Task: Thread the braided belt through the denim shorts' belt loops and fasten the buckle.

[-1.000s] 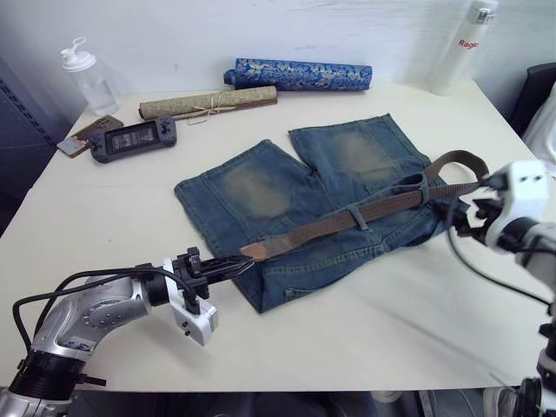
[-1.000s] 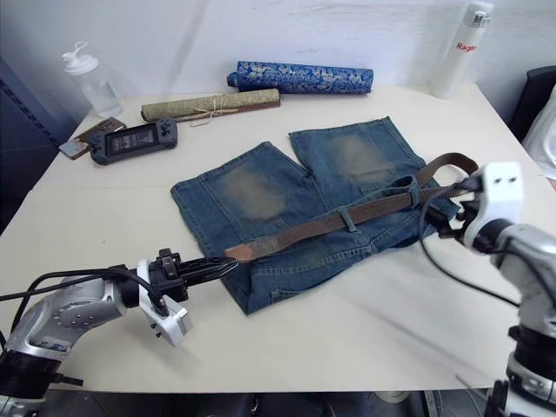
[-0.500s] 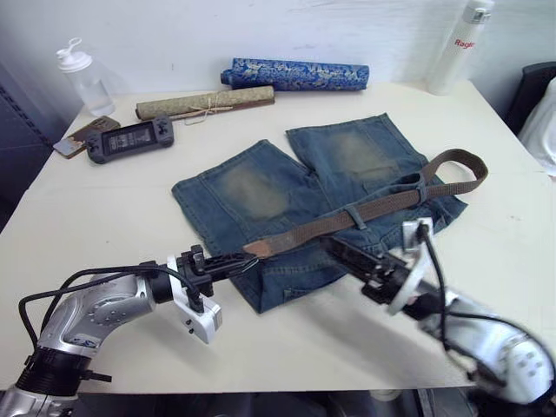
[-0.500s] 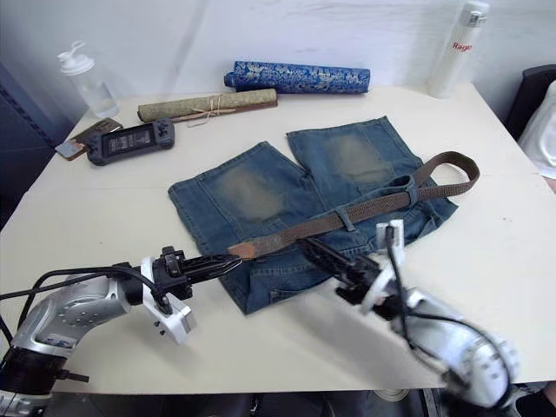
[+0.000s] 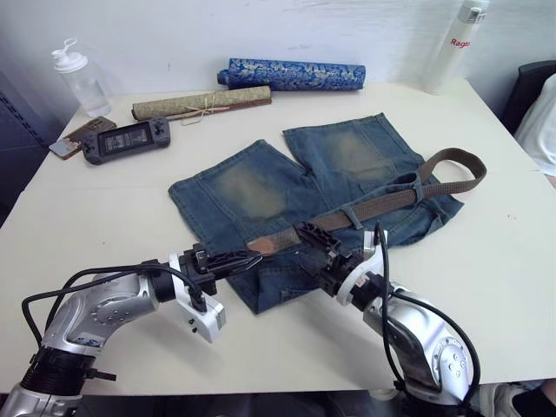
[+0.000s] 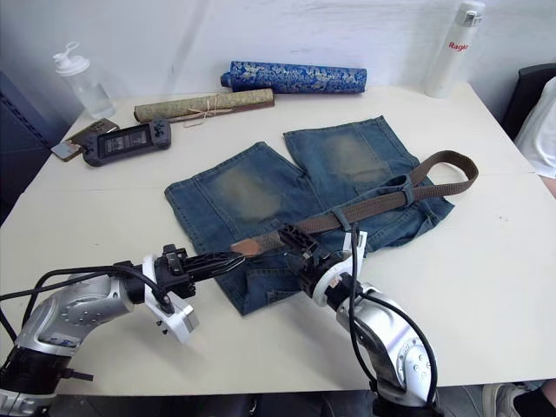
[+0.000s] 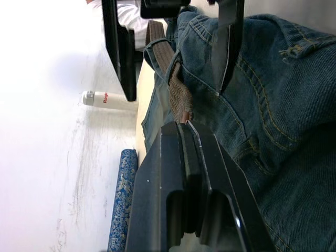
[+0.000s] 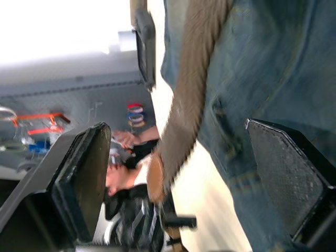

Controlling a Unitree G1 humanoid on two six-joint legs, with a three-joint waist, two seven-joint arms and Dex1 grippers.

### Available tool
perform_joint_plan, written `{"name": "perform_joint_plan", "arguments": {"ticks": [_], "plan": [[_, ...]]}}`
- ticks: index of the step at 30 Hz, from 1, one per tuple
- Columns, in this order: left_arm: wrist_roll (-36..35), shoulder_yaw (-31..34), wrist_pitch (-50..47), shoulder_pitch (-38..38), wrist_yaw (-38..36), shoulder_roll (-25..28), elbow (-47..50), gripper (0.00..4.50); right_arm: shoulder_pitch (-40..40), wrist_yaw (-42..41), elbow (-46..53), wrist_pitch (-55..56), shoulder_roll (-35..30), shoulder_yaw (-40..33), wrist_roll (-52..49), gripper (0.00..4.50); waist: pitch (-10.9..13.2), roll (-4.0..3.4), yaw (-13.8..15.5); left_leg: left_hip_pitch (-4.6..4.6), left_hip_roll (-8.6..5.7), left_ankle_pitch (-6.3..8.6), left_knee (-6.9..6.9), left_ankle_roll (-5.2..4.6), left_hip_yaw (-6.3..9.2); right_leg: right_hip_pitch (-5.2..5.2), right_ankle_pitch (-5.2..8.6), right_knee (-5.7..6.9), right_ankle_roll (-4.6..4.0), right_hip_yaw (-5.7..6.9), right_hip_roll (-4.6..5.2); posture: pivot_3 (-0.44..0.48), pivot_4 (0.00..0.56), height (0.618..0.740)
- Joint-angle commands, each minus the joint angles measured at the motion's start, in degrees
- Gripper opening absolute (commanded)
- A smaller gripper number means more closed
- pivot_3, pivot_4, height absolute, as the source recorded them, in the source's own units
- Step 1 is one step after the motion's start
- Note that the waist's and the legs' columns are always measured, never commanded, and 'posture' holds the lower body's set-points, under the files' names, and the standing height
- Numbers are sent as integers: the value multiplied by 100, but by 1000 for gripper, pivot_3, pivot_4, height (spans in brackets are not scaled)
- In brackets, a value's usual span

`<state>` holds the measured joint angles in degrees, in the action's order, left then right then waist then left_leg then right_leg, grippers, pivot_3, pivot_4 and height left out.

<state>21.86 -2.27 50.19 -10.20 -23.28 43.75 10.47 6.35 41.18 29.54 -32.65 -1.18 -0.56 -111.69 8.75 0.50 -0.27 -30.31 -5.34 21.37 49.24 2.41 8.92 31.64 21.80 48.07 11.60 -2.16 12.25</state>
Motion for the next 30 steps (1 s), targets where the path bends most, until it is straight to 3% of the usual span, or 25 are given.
{"name": "perform_joint_plan", "arguments": {"ticks": [1,5,8,10,14,17,20,22,25,30], "plan": [[-83,154,12,56,63,28,160,0,103,25,39,-41,88,-105,-131,3837,0,0,1,0,0,0,0,0,0,0,1,1,-2,1,-1,0,150,637],[-100,146,-1,54,62,25,160,0,163,-9,-36,-62,62,-148,-131,2310,0,-1,1,0,0,0,0,0,-2,0,3,4,-5,3,-1,0,150,637],[-138,143,-9,60,51,30,171,0,176,-25,-36,-54,116,-125,-131,701,0,-1,-2,0,0,0,0,0,-4,0,3,5,-5,4,-1,0,150,637],[-156,141,-5,66,45,36,179,0,179,-34,-44,-47,140,-99,-131,138,0,-1,-5,0,0,0,0,0,-4,1,4,5,-7,4,-2,0,150,637],[-436,156,-172,97,25,-4,220,0,175,-41,-50,-32,160,-69,-131,138,0,-1,-8,0,1,0,0,0,-3,1,4,6,-7,4,-2,0,150,637],[-819,137,-570,162,-107,-17,347,817,189,-92,-55,-32,93,-89,-131,0,0,-1,-13,0,1,0,0,0,-2,2,4,6,-7,4,-2,0,150,637],[-1260,146,-937,438,-341,98,549,2068,260,-260,-109,-41,-130,-142,-131,0,0,-1,-26,0,1,0,0,0,-1,2,5,6,-8,4,-2,0,150,637],[-1967,397,-1438,940,-507,183,796,2068,361,-459,-162,-42,-326,-179,-94,0,0,-2,-58,0,1,0,0,0,-1,2,5,7,-8,3,-1,0,150,637],[-2330,742,-1656,1610,-749,348,967,2068,466,-754,-236,-15,-521,-195,183,0,0,-2,-129,0,3,1,-2,-1,6,4,14,11,-20,6,0,0,150,637],[-3316,1158,-3050,2554,-1063,337,1283,2068,662,-1503,-451,-41,-760,-68,1332,0,1,-3,-129,4,4,2,-7,-2,3,5,29,23,-29,12,1,0,150,637]]}}
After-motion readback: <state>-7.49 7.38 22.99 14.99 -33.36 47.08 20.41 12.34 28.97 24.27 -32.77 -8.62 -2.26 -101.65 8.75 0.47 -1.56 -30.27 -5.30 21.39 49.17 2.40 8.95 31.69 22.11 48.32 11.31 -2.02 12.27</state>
